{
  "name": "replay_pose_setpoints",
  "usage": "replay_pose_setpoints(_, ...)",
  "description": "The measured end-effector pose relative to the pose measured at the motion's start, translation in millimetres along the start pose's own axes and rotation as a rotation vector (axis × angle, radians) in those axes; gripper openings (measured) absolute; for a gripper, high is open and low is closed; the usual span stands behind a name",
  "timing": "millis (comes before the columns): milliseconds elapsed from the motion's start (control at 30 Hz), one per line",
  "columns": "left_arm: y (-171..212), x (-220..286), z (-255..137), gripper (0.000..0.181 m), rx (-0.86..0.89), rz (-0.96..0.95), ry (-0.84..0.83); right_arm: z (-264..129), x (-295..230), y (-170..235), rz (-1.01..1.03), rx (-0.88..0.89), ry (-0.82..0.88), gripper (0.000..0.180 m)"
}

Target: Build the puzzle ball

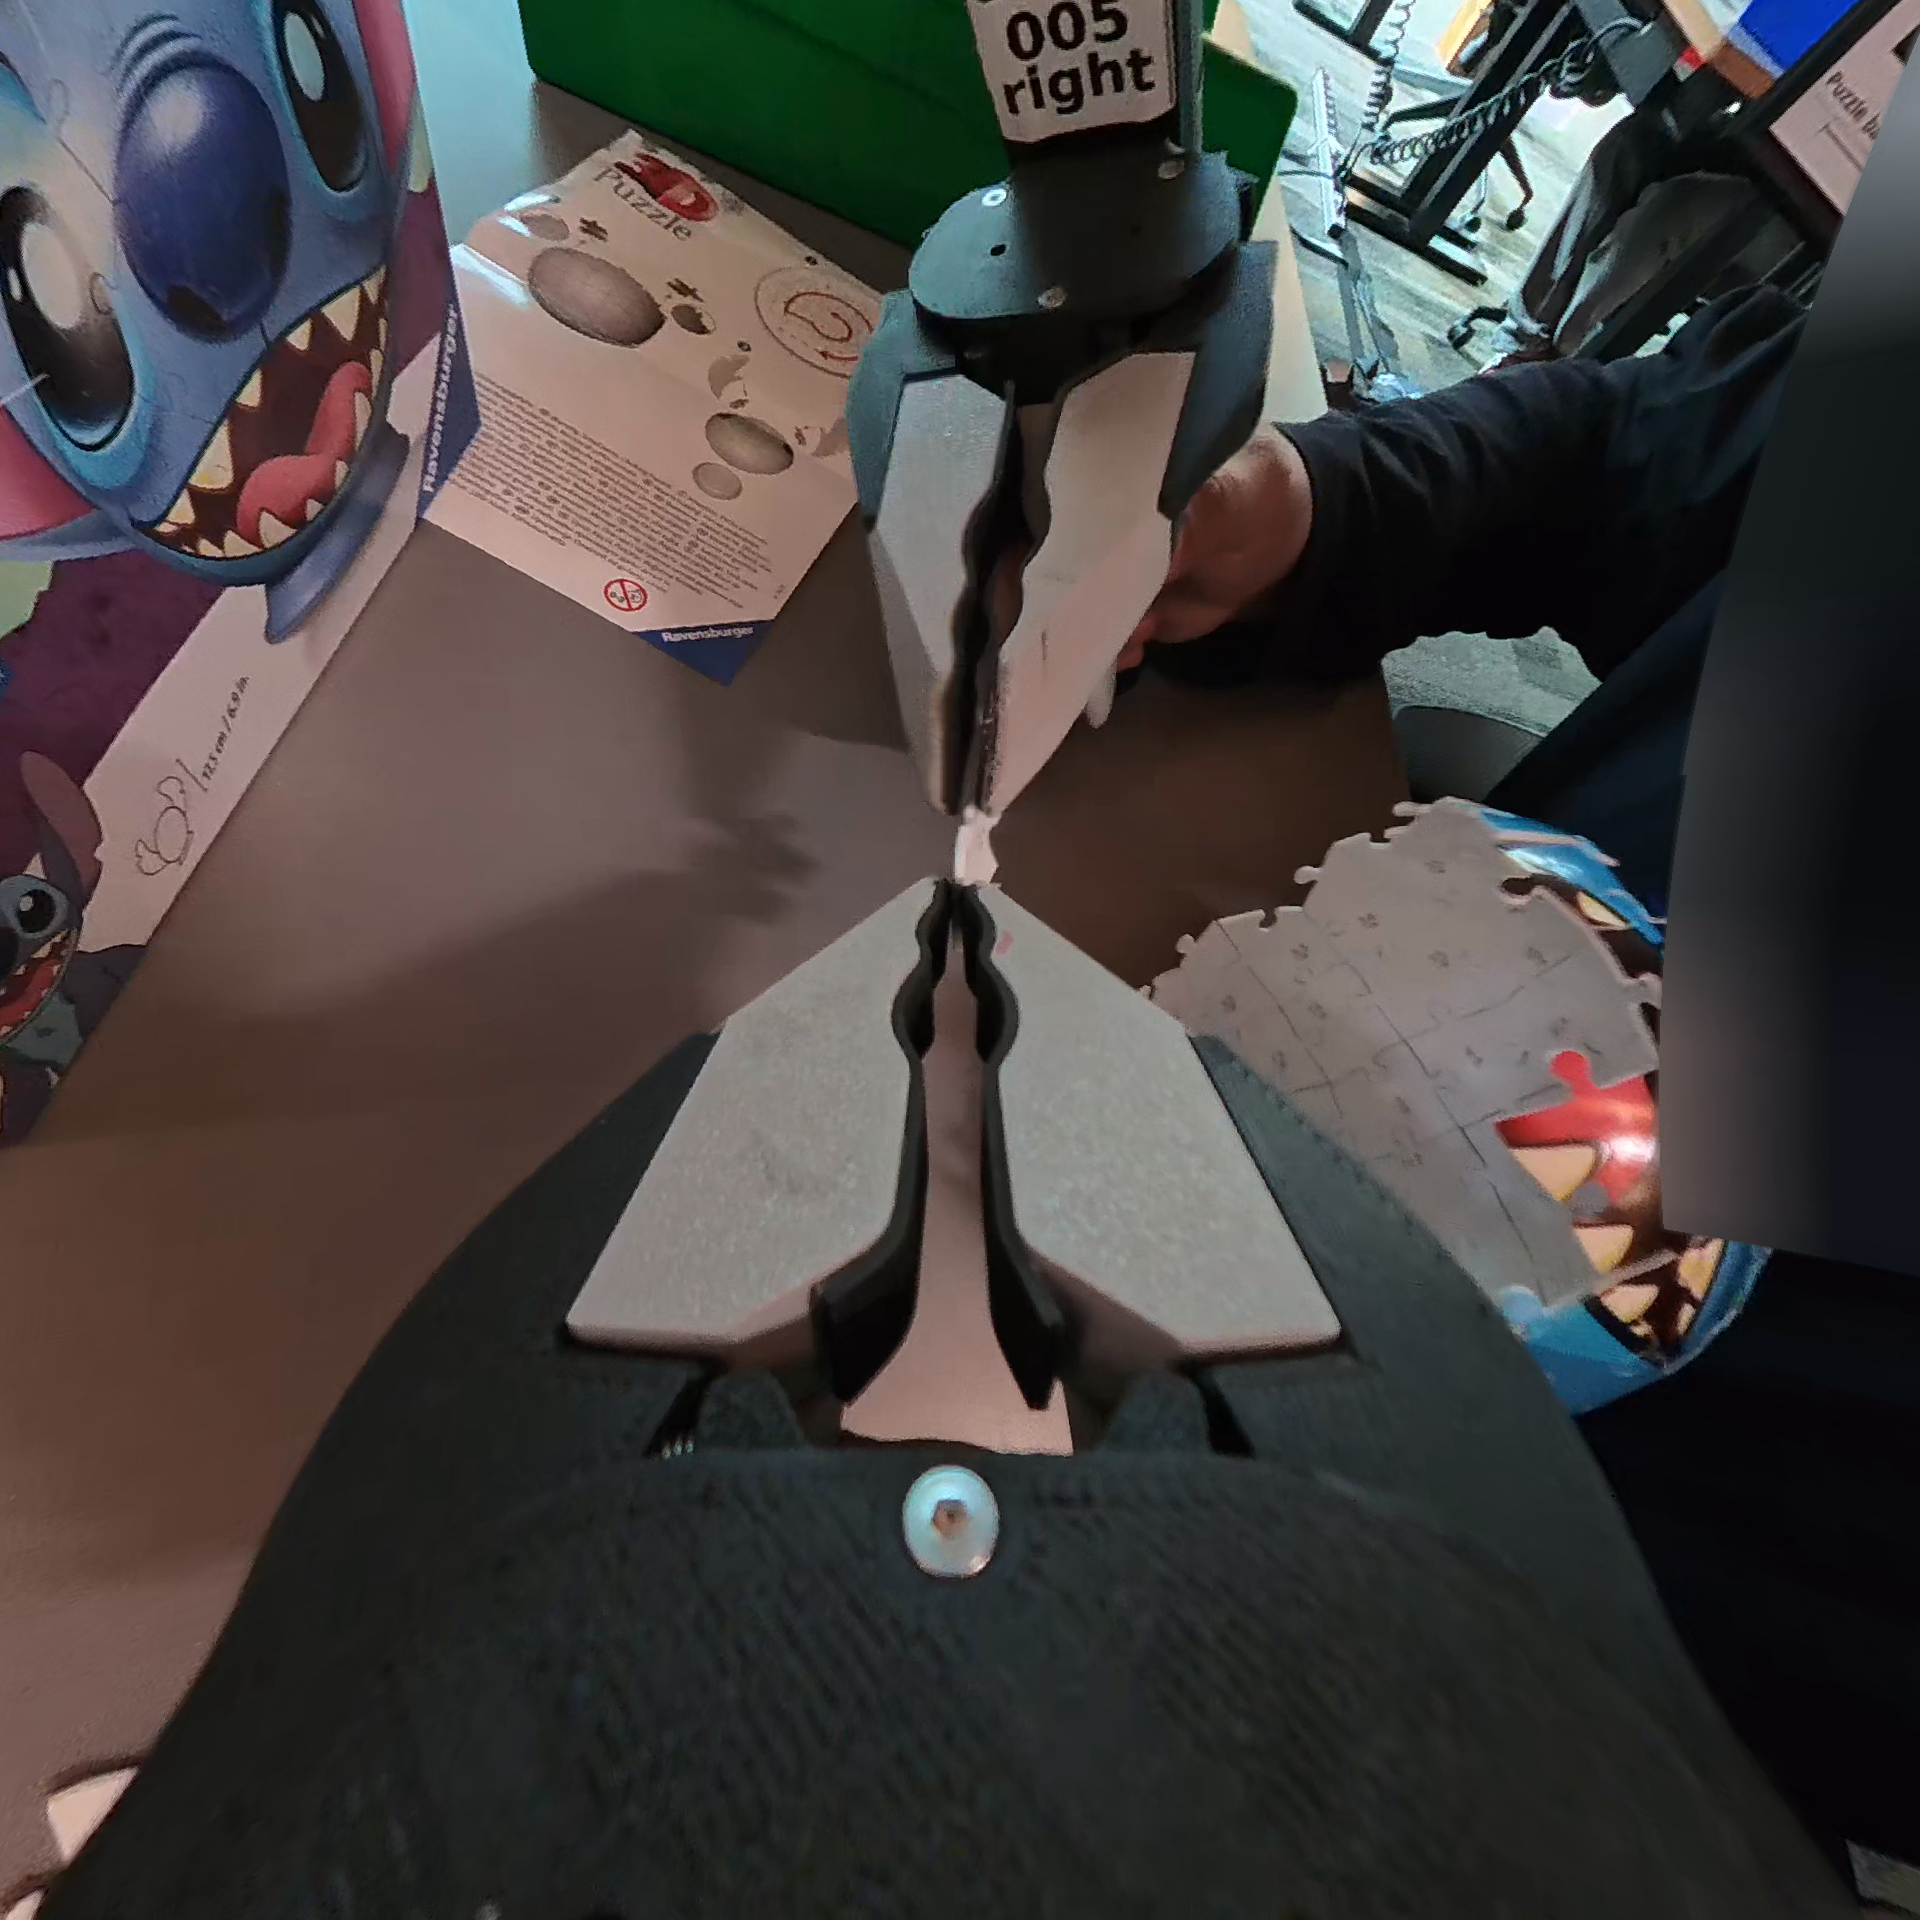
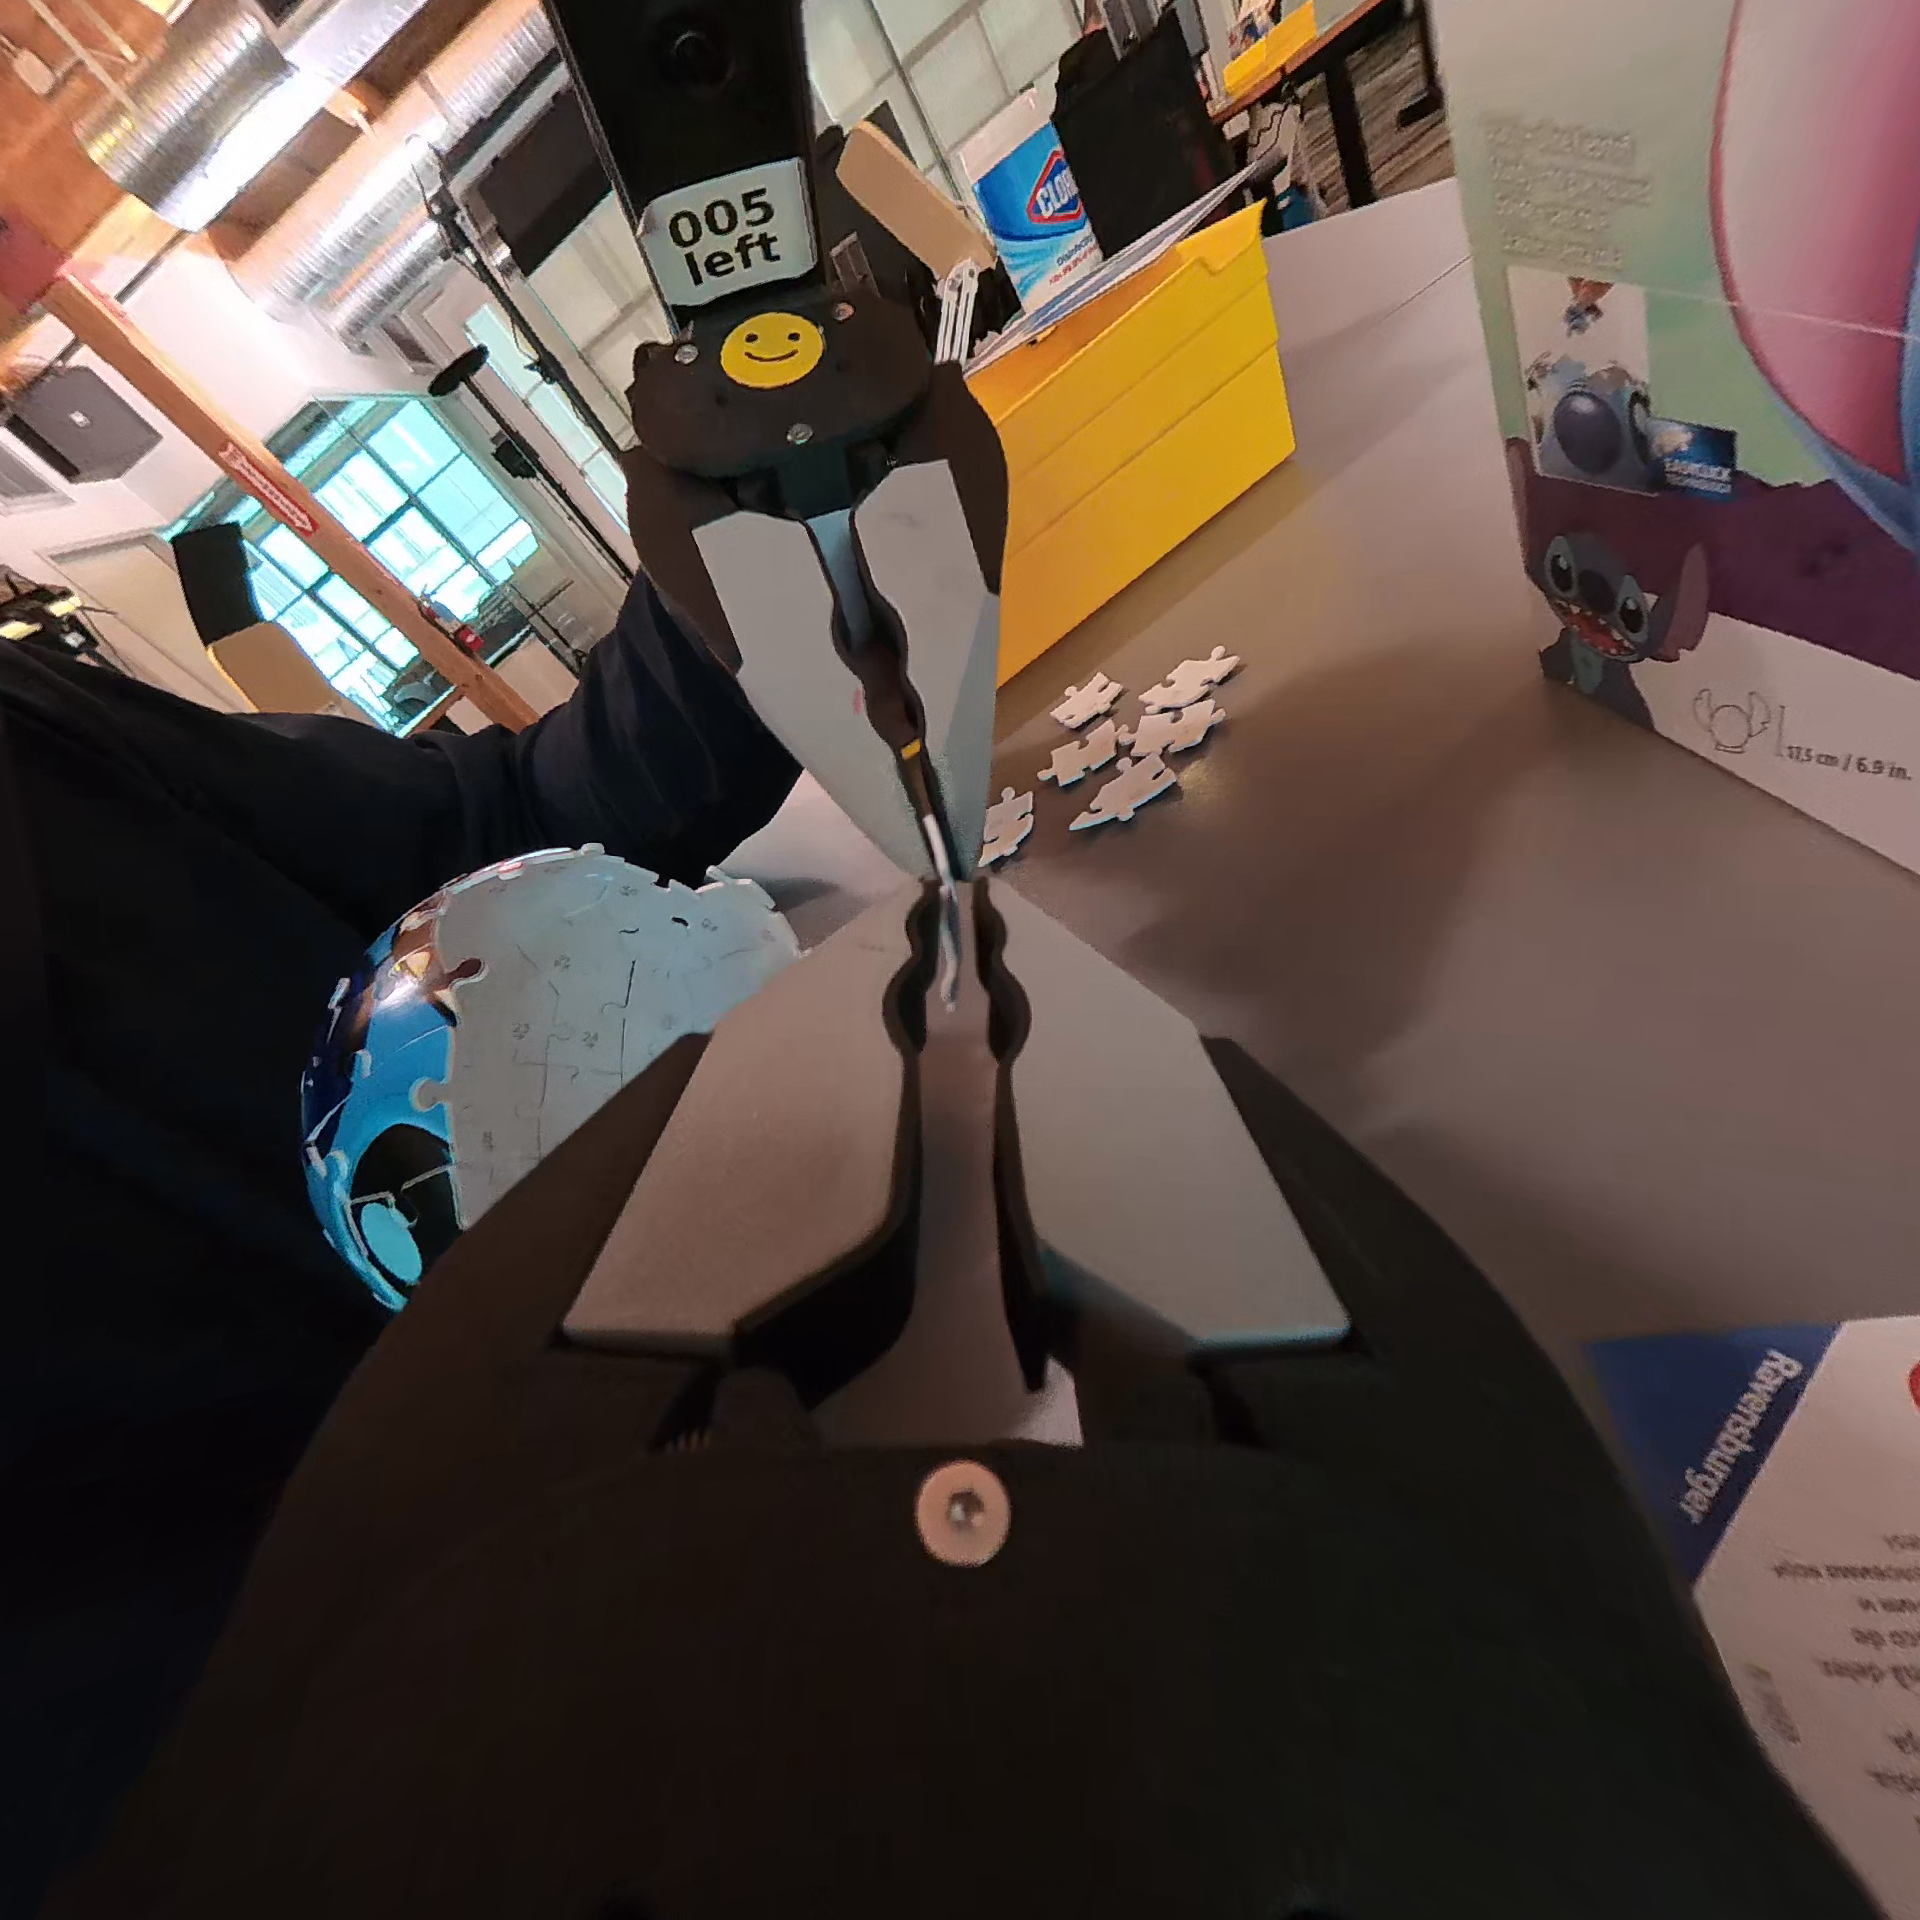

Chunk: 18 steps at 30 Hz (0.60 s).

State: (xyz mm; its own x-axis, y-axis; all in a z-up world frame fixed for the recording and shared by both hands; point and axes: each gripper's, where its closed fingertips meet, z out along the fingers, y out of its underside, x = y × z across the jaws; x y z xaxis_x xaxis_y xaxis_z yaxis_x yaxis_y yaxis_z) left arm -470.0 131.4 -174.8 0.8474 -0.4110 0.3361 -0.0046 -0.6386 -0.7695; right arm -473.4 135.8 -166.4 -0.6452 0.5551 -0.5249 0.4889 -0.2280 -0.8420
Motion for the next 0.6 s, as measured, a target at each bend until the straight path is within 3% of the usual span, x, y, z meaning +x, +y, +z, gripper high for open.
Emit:
replay_pose_setpoints(200, -5.2, 1.3, -3.3, 0.0, 0.027, -0.005, 0.007, 4.5, -2.1, 11.2, -0.044, -0.073, 0.013, 0.0)
replay_pose_setpoints(600, -6.0, -1.7, -3.5, 0.0, 0.034, -0.011, -0.01, -0.6, 0.2, 6.4, -0.001, -0.046, 0.003, 0.006)
